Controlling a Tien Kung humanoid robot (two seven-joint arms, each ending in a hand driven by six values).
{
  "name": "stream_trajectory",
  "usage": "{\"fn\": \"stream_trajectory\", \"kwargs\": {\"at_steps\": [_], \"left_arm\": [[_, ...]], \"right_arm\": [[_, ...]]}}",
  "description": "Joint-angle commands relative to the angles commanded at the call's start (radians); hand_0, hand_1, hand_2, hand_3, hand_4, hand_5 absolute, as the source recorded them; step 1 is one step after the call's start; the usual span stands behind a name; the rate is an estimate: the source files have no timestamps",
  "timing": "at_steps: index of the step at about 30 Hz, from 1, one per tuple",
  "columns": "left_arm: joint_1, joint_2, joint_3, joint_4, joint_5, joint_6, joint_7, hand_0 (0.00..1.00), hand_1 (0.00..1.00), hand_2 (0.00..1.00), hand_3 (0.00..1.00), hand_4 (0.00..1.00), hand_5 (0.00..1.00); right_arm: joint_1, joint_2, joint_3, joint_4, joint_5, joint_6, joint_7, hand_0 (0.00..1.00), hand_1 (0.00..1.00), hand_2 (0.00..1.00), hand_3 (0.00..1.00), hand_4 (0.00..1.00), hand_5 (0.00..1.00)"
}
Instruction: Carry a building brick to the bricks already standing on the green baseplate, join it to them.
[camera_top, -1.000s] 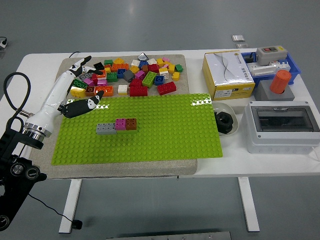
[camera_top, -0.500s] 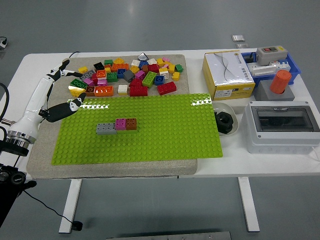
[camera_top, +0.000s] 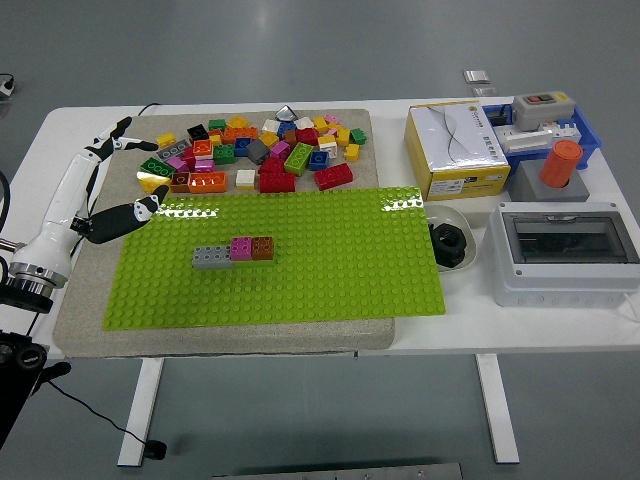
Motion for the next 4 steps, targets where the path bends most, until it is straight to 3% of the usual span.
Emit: {"fn": "stream_trajectory", "kwargs": {"at_steps": [4], "left_arm": [[0.000,-0.003,-0.001,0.003,0.003,0.001,0.000,0.998,0.998,0.998,0.662,0.714,0.002]], "right_arm": [[0.001,0.000,-0.002,0.000,0.001,-0.001,-0.001,0.655,0.630,0.748,0.819,0.771,0.998]]}}
